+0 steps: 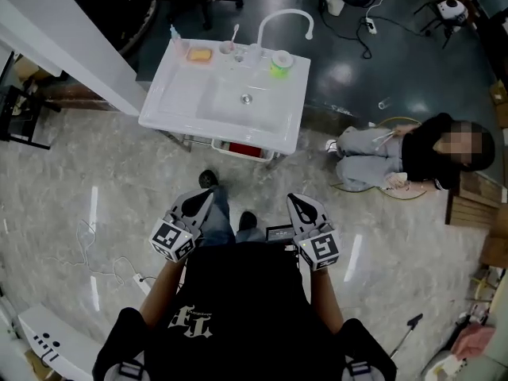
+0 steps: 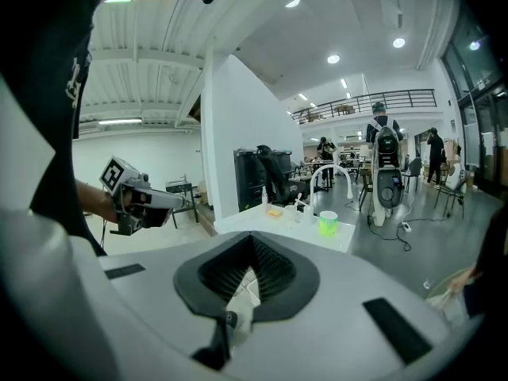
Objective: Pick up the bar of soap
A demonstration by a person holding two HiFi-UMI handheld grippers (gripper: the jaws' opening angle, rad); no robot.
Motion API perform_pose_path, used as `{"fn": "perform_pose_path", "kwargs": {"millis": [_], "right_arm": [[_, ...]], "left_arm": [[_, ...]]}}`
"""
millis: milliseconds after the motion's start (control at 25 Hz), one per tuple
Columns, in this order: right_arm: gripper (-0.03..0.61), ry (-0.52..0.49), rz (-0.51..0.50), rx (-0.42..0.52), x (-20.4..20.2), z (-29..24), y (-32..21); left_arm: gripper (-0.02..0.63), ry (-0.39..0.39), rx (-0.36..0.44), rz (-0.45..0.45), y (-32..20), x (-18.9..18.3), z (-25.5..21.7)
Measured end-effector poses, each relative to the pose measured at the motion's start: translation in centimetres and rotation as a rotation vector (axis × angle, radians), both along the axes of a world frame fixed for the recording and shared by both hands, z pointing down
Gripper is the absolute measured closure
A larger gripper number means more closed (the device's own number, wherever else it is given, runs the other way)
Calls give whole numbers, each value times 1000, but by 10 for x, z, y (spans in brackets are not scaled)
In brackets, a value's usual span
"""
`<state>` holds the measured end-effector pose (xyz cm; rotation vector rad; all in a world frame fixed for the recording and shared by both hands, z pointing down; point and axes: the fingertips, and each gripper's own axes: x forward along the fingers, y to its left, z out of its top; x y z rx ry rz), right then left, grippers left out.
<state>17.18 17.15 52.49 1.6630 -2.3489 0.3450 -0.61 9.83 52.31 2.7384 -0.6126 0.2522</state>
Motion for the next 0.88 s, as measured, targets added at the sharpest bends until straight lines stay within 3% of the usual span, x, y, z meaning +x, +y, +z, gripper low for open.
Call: {"fn": "perform_pose_path", "kwargs": {"millis": [480,880], "right_arm": [[571,19,188,14,38,-5,-81],[571,13,247,-18,36,-5,-154]], "left_arm": [[604,45,12,232,-107,78,-4],[604,46,-12,288,-197,90,-1]]}}
